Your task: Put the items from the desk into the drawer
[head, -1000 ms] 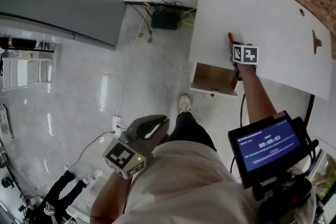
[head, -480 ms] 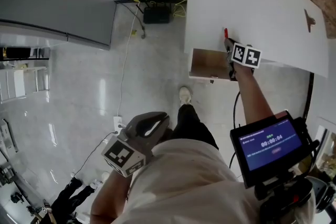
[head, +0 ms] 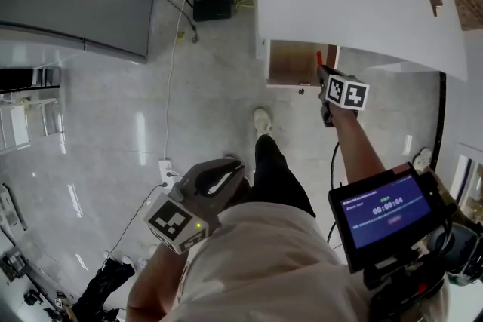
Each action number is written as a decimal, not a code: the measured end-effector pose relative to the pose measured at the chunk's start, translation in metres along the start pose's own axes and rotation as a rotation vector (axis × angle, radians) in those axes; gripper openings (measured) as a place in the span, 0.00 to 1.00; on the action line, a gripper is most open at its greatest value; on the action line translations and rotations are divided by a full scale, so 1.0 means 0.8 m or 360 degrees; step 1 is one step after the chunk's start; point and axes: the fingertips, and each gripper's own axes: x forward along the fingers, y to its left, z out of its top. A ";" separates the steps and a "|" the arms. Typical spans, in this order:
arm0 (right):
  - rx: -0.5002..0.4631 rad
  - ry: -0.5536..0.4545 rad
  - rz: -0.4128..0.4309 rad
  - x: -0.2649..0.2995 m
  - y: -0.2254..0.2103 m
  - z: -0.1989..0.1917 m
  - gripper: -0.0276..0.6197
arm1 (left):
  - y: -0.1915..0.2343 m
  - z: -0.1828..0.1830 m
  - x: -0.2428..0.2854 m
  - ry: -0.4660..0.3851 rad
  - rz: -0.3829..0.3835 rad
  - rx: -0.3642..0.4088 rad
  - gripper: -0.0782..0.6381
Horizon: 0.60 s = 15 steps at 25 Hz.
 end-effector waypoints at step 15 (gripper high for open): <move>0.0130 0.0068 -0.0070 0.139 -0.059 -0.056 0.11 | -0.003 -0.055 0.015 0.0058 0.0051 -0.0107 0.16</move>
